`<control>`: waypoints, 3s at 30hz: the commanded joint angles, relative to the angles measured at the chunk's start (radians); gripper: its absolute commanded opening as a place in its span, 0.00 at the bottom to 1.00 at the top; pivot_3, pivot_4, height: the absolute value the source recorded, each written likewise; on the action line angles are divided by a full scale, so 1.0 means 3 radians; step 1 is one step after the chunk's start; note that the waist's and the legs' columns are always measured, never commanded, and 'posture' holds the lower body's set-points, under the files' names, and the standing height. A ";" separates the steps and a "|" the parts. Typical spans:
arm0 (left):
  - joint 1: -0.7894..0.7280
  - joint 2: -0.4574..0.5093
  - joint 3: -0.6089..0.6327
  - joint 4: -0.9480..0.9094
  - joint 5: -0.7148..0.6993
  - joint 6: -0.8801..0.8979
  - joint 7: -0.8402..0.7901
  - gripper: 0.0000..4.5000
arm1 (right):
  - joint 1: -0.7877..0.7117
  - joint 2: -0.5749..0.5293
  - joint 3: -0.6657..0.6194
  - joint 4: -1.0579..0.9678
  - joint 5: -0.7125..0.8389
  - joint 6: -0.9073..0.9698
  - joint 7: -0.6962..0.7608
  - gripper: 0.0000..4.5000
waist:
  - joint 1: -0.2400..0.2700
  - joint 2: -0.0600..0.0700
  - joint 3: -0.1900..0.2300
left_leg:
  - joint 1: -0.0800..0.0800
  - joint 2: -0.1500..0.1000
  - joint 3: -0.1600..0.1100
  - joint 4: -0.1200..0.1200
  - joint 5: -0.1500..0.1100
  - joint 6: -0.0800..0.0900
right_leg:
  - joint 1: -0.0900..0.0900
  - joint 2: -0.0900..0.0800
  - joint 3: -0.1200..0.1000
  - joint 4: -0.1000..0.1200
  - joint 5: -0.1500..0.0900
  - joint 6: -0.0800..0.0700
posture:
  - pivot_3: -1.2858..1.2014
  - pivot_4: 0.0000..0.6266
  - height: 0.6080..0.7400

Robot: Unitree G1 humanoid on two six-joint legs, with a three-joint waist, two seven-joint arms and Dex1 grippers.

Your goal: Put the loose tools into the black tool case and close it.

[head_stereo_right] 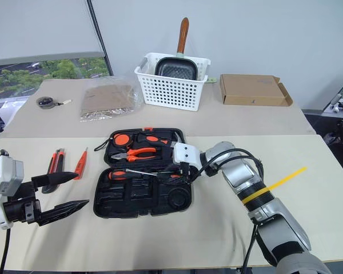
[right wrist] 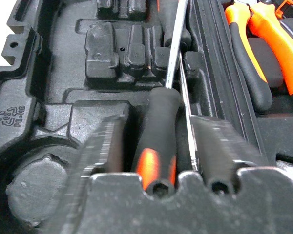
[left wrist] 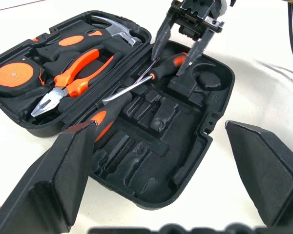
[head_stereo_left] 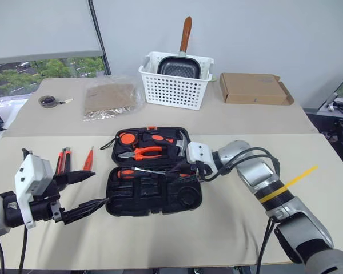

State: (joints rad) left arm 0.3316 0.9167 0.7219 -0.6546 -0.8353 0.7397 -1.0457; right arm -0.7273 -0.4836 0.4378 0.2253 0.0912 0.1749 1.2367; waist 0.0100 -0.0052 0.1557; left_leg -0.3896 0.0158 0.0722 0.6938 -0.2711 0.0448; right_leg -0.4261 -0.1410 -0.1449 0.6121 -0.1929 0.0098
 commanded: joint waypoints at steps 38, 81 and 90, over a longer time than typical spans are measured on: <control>-0.0137 0.0084 -0.0217 0.0242 0.0247 -0.0300 -0.0207 1.00 | 0.0284 0.0651 -0.0608 -0.0301 0.0514 0.0129 -0.0473 0.02 | -0.0010 0.0001 0.0001 | -0.0001 0.0012 -0.0003 -0.0003 -0.0002 0.0006 | -0.0007 0.0023 0.0010 0.0001 -0.0004 -0.0008 | 0.52 0.24 0.70; -0.1303 -0.1220 -0.1116 0.1000 0.1456 0.0218 0.2561 1.00 | 0.0120 -0.0571 -0.1458 -0.0174 0.1162 0.0083 0.0495 0.98 | 0.0011 -0.0013 0.0000 | 0.0004 0.0001 0.0004 -0.0002 -0.0017 0.0033 | 0.0001 0.0038 0.0070 -0.0003 0.0011 -0.0036 | 0.52 0.24 0.70; -0.1676 -0.1379 -0.1224 0.1553 0.1666 0.0321 0.2885 1.00 | 0.0151 -0.0788 -0.1594 -0.0174 0.1194 0.0143 0.0531 0.98 | 0.0006 -0.0016 0.0002 | 0.0006 0.0003 0.0004 -0.0001 -0.0016 0.0032 | 0.0002 0.0037 0.0072 -0.0002 0.0010 -0.0033 | 0.52 0.24 0.70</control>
State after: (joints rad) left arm -0.1551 0.5013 0.3425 -0.1899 -0.3482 0.8358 -0.1940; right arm -0.6715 -0.7003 -0.0037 0.2059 0.4177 0.2142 1.3936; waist 0.0117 -0.0102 0.1564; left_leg -0.3878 0.0167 0.0735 0.6935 -0.2759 0.0542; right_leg -0.4254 -0.1300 -0.1234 0.6115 -0.1894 -0.0009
